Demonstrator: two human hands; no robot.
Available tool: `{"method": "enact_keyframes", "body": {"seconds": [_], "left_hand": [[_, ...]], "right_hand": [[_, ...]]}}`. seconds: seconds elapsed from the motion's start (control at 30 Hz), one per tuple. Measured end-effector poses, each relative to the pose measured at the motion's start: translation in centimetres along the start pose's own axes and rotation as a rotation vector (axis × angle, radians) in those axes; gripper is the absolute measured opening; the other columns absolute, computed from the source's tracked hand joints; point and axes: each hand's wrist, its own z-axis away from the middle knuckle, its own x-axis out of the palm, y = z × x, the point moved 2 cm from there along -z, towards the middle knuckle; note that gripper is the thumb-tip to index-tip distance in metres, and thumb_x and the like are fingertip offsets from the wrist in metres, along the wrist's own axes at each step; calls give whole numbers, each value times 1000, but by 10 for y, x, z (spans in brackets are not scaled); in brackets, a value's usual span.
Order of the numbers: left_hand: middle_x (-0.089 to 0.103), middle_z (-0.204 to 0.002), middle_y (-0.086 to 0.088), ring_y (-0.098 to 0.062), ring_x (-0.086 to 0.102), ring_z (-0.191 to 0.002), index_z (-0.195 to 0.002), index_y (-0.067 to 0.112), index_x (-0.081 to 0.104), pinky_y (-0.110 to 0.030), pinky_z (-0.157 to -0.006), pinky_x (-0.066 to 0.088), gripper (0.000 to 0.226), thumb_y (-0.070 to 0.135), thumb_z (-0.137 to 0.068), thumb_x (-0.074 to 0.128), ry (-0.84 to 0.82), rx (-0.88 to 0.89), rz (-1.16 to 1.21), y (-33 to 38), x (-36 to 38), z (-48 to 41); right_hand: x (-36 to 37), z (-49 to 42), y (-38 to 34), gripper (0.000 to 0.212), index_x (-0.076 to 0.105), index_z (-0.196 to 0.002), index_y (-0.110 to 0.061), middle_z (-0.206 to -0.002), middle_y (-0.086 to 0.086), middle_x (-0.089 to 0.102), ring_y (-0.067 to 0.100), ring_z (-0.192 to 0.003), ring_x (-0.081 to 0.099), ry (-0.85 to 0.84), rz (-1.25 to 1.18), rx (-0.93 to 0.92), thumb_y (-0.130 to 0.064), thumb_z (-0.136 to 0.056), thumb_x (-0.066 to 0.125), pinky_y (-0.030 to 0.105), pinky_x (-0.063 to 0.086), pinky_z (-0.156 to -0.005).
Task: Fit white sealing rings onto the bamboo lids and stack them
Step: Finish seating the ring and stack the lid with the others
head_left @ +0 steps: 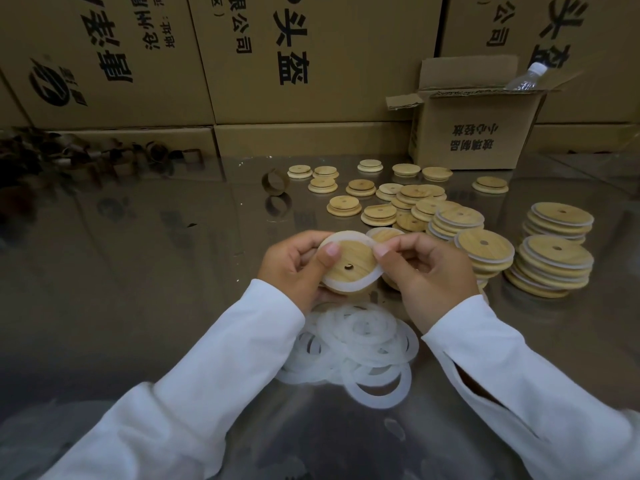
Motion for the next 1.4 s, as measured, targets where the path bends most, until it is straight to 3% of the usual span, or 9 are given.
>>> {"method": "enact_keyframes", "body": {"seconds": [0.3,0.47,0.63,0.8,0.97,1.07,1.2,1.3,1.4], "left_hand": [[72,-81,1,-21,70,-79,-97,11,60,-33,-55,57,26,25,-76,55,-67,-90,178,-3,-1,-2],[69,-97,-7,-26,67,-91,-101,14,61,-41,-70,58,28,10,-73,62,-149,-100,115,-6,-2,-1],[71,-81,-6,-20,67,-76,-93,10,66,-30,-67,57,23,15,-72,62,-98,-62,42,-10,-4,-2],[70,-82,-6,-16,66,-74,-93,9,65,-27,-64,55,29,19,-66,63,-75,1,19,-6,-6,-4],[71,-81,0,-15,66,-78,-92,13,65,-25,-68,54,23,15,-70,74,-61,34,34,-4,-8,-6],[72,-83,-2,-19,66,-80,-92,13,65,-34,-72,55,23,15,-69,62,-51,-2,105,-7,-8,-6],[72,-80,-4,-20,68,-77,-92,10,64,-33,-66,58,22,11,-71,72,-52,-35,147,-7,-7,-5],[72,-76,-3,-17,68,-72,-91,7,62,-32,-60,58,22,11,-70,62,-11,-69,200,-5,-6,-4],[71,-75,-4,-17,68,-70,-92,6,61,-32,-60,58,16,2,-77,58,-31,-115,220,-3,-5,-4]], "right_hand": [[5,5,5,13,60,-71,-24,-71,-6,62,6,-66,56,112,70,-37,-17,-80,66,17,48,-63],[0,4,6,12,61,-71,-24,-75,-5,66,12,-74,63,129,72,14,-17,-81,64,29,52,-71],[3,7,3,16,61,-68,-25,-79,-3,66,7,-72,60,72,138,-58,-15,-80,66,22,51,-66],[1,3,4,13,64,-68,-21,-76,-1,66,12,-74,60,59,95,10,-14,-80,66,29,49,-74],[0,0,1,14,63,-70,-23,-72,-12,63,-4,-68,56,57,121,4,-17,-82,64,7,42,-64],[0,1,-2,13,62,-71,-23,-71,-14,62,-9,-68,54,49,134,-33,-16,-82,63,1,40,-61],[1,4,-1,10,63,-73,-21,-75,-9,65,0,-72,58,41,110,-63,-15,-81,65,16,49,-70],[5,8,1,9,62,-74,-22,-81,-4,66,10,-79,62,49,153,-84,-17,-80,67,33,53,-75],[4,8,2,14,60,-70,-26,-79,-5,65,12,-78,62,73,183,-96,-18,-80,66,34,53,-75]]}}
